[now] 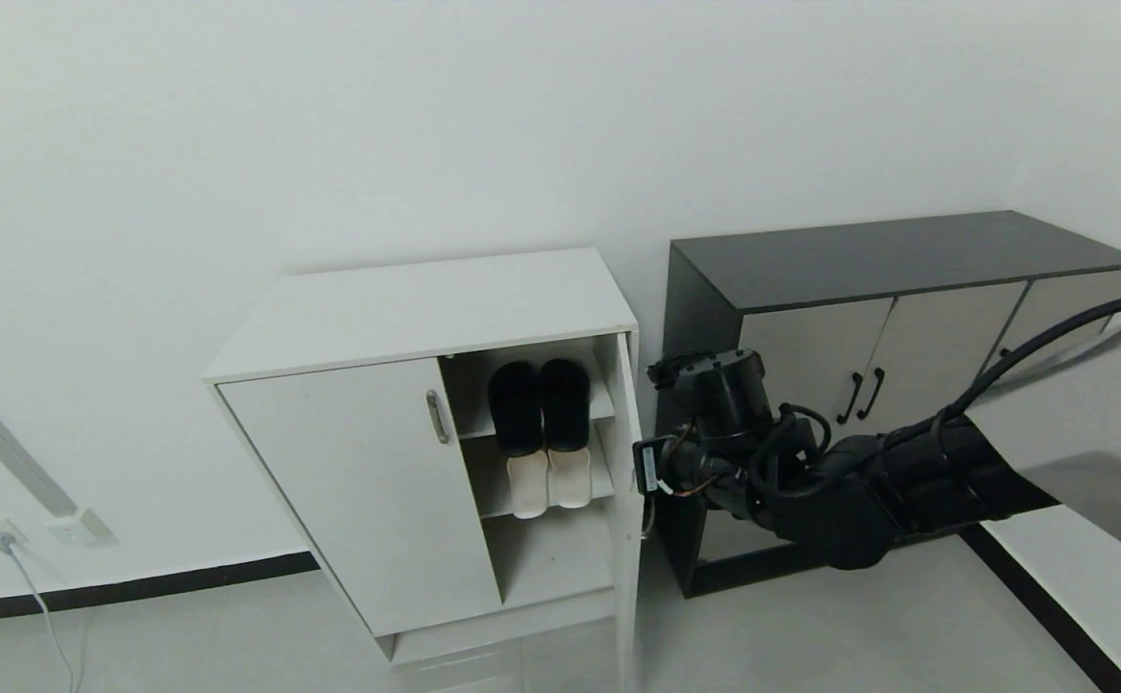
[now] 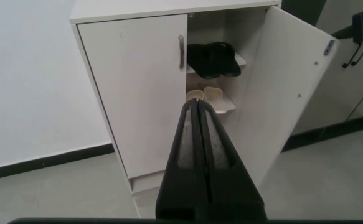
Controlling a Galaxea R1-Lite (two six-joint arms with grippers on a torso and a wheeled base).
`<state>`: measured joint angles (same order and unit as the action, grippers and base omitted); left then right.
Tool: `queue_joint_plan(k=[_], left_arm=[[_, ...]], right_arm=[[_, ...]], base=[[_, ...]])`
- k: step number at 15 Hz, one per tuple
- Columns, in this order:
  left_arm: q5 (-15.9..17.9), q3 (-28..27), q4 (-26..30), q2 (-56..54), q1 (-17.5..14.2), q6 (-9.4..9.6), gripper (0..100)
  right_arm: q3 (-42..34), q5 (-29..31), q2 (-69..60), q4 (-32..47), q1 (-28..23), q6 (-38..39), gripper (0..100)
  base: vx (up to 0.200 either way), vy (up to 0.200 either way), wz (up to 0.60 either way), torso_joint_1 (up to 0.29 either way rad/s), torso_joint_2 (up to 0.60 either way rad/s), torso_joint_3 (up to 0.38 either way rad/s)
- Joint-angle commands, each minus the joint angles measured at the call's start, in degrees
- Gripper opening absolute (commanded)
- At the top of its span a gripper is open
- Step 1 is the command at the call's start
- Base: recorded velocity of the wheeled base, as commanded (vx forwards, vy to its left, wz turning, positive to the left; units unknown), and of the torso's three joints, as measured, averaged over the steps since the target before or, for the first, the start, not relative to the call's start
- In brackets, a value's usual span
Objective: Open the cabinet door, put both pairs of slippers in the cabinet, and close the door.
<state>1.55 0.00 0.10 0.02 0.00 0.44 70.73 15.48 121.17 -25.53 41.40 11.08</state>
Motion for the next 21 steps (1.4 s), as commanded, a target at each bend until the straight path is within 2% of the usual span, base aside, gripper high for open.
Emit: queue_joint_plan(k=[1,4,7,13,21], left_arm=[[-0.1,0.0,0.0,0.1,0.0,0.0,0],[-0.1,0.0,0.0,0.1,0.0,0.0,0],[0.0,0.0,0.0,0.1,0.0,0.0,0],[0.0,0.0,0.0,0.0,0.0,0.0,0],[0.0,0.0,0.0,0.0,0.0,-0.18,0]], right_arm=[[-2.0,-0.3,-1.5,-2.0,0.7,-2.5,0],[-5.3,-0.3,-2.0,-7.6,0.7,-5.5,0],[-5.9,-0.3,-2.4,-9.0,0.7,-6.2,0],[-6.2,-0.6,-3.2,-9.6,0.5,-6.2,0],[-12.7,-1.0,-4.2,-13.5,-0.1,-7.0,0]], base=[[0.0,0.0,0.0,0.0,0.0,0.0],[0.0,0.0,0.0,0.0,0.0,0.0],[0.0,0.0,0.0,0.0,0.0,0.0],[0.0,0.0,0.6,0.0,0.0,0.002],[0.0,0.0,0.0,0.0,0.0,0.0]])
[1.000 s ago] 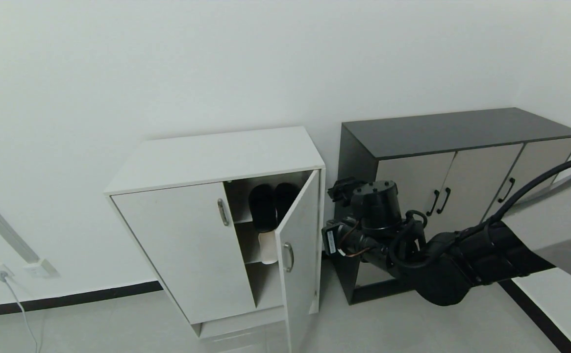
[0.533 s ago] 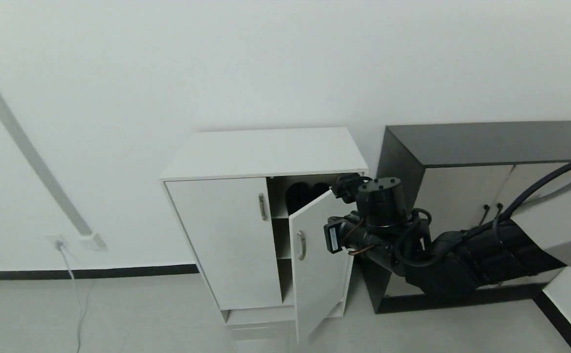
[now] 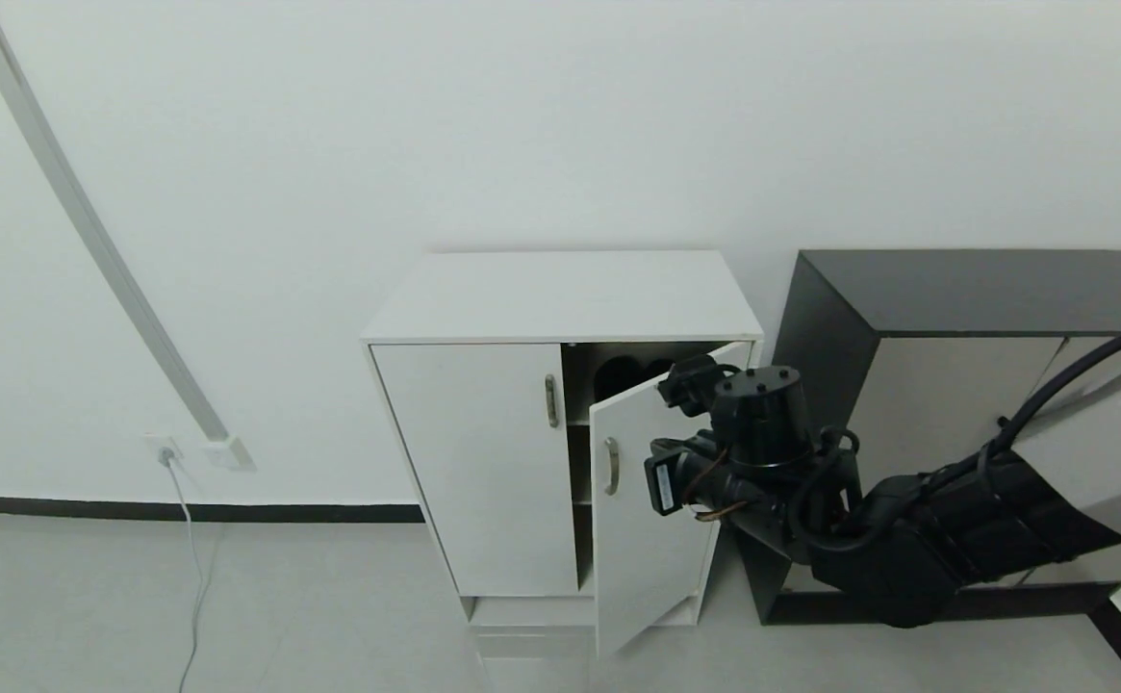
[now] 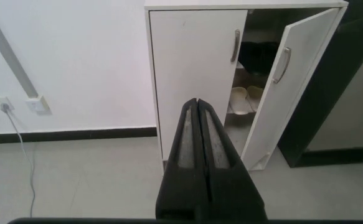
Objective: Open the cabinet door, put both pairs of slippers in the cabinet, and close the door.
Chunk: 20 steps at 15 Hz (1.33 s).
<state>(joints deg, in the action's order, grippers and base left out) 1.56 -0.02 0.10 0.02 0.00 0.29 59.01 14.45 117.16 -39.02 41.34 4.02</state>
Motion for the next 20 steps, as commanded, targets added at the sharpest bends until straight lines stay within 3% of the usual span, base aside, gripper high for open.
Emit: queue_joint_plan(k=[1,8,10,20], left_arm=[[0.0,-0.1,0.0,0.1,0.0,-0.03,0],[-0.1,-0.1,0.0,0.1,0.0,-0.03,0],[-0.1,-0.1,0.0,0.1,0.0,-0.12,0],[-0.1,0.0,-0.1,0.1,0.0,-0.12,0]], right_arm=[[-3.0,-0.6,0.2,0.0,0.1,0.2,0],[-11.3,-1.2,4.1,-10.6,0.3,0.1,0],[-12.3,-1.2,4.1,-12.2,0.3,0.2,0],[-3.3,-1.3,12.7,-13.4,-2.8,0.3,0]], base=[[0.2,0.0,0.0,0.007,0.0,0.002],[0.2,0.0,0.0,0.001,0.0,0.002],[0.0,0.0,0.0,0.0,0.0,0.0],[0.0,0.0,0.0,0.0,0.0,0.0]])
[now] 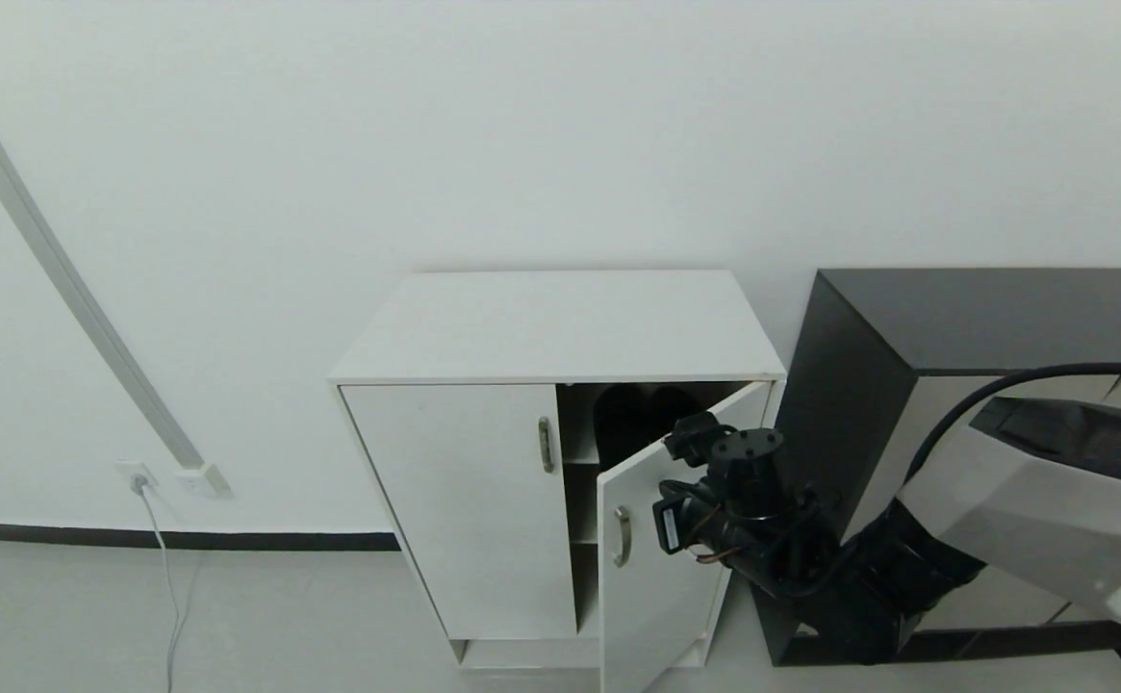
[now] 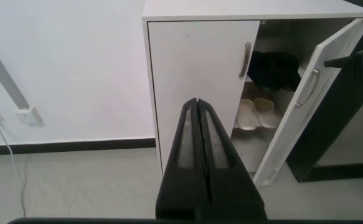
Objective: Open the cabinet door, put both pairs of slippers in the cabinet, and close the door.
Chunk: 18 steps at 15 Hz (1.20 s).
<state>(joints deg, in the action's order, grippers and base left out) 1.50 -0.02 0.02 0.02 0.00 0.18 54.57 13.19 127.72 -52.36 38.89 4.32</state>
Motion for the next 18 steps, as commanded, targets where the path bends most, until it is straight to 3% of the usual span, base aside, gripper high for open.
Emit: queue_joint_plan(k=[1,18], left_arm=[[0.0,0.0,0.0,0.1,0.0,-0.01,0],[0.0,-0.1,0.0,0.1,0.0,-0.27,0]], right_arm=[[1.8,0.0,2.6,0.0,-0.6,0.0,0],[19.4,-0.3,14.7,0.2,-6.1,-0.1,0]], base=[[0.0,0.0,0.0,0.0,0.0,0.0],[0.0,0.0,0.0,0.0,0.0,0.0]])
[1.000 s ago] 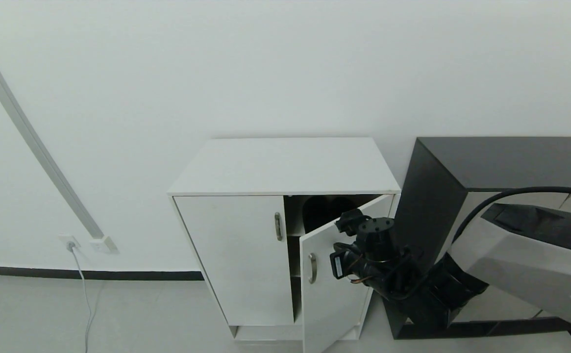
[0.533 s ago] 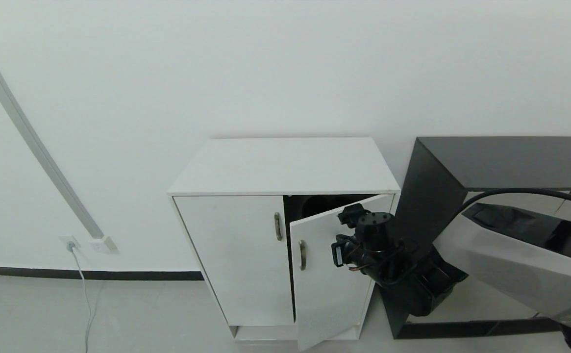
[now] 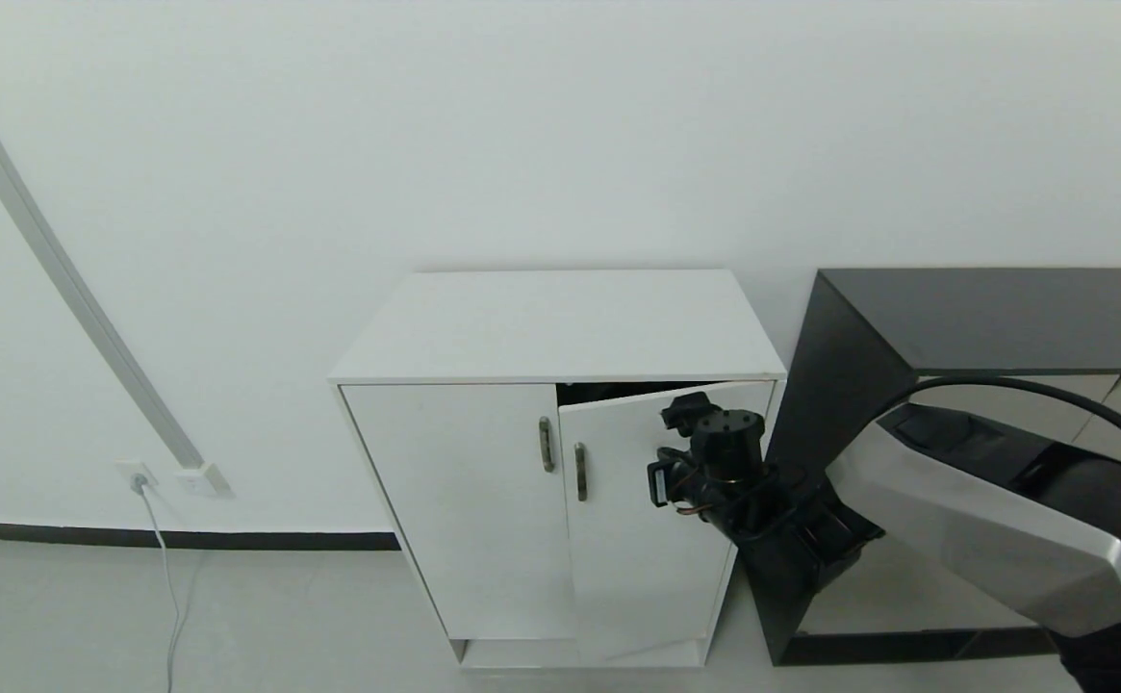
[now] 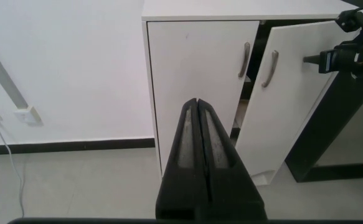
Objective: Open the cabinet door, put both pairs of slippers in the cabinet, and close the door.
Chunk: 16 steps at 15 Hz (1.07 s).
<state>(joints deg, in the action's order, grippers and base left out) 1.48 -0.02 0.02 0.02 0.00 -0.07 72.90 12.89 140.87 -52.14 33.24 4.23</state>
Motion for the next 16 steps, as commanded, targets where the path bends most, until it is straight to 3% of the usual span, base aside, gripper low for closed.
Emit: queue_joint_plan(k=[1,16], left_arm=[[0.0,0.0,0.1,0.1,0.0,-0.01,0],[-0.1,0.0,0.0,0.1,0.0,-0.1,0]], right_arm=[[1.8,0.0,1.9,0.0,-0.9,0.0,0],[6.8,-0.4,3.8,1.0,-2.7,0.0,0]], base=[[0.0,0.0,0.0,0.0,0.0,0.0],[0.0,0.0,0.0,0.0,0.0,0.0]])
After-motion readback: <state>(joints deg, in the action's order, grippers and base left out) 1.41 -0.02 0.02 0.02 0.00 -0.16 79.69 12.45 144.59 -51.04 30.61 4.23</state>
